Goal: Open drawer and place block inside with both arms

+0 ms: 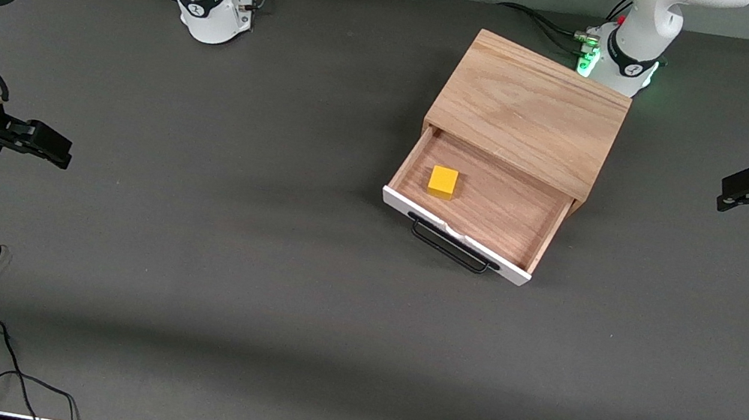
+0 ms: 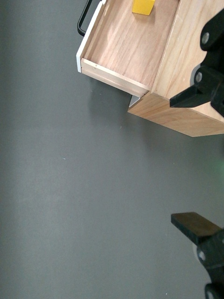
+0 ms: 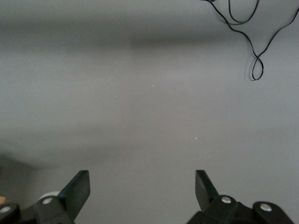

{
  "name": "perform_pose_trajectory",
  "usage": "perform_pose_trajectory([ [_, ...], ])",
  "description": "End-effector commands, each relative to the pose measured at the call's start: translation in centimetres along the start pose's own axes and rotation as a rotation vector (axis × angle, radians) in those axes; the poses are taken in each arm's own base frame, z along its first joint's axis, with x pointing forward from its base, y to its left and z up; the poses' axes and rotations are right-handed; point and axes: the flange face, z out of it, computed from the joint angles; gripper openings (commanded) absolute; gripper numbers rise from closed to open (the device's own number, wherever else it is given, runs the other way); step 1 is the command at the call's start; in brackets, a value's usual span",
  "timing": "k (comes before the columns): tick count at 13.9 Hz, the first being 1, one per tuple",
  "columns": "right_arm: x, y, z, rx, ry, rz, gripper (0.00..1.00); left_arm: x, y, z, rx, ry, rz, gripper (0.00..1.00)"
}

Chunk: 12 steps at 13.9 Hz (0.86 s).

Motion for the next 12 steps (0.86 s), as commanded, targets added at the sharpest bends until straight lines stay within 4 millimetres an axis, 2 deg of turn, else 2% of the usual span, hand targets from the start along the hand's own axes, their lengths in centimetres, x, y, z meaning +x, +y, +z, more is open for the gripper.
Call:
perform_pose_trajectory([
  [1,0.1,2.9,-0.1,0.105,-0.007,0.013,1.0,-0.2,0.3,-0.3,0.01,-0.012,-0.005,1.0],
  [2,0.0,3.6,-0.4,0.131,-0.007,0.011,1.0,-0.3,0.3,-0.2,0.01,-0.015,-0.005,1.0],
  [3,-0.3,3.3,-0.9,0.138,-0.001,0.005,1.0,-0.3,0.3,-0.2,0.008,-0.015,-0.005,1.0],
  [6,-1.2,5.5,-2.9,0.154,0.054,0.02,1.0,-0.4,0.1,-0.2,0.01,-0.021,-0.008,1.0],
  [8,-3.3,5.9,-3.8,0.082,0.09,0.006,1.0,-0.4,0.2,-0.2,0.01,-0.021,-0.007,1.0],
  [9,-4.3,6.1,-3.5,0.062,0.084,0.001,1.0,-0.3,0.2,-0.2,0.01,-0.022,-0.007,1.0],
  [12,-6.8,8.1,-3.6,0.065,0.069,0.011,1.0,-0.4,0.3,-0.1,0.01,-0.027,-0.005,1.0],
])
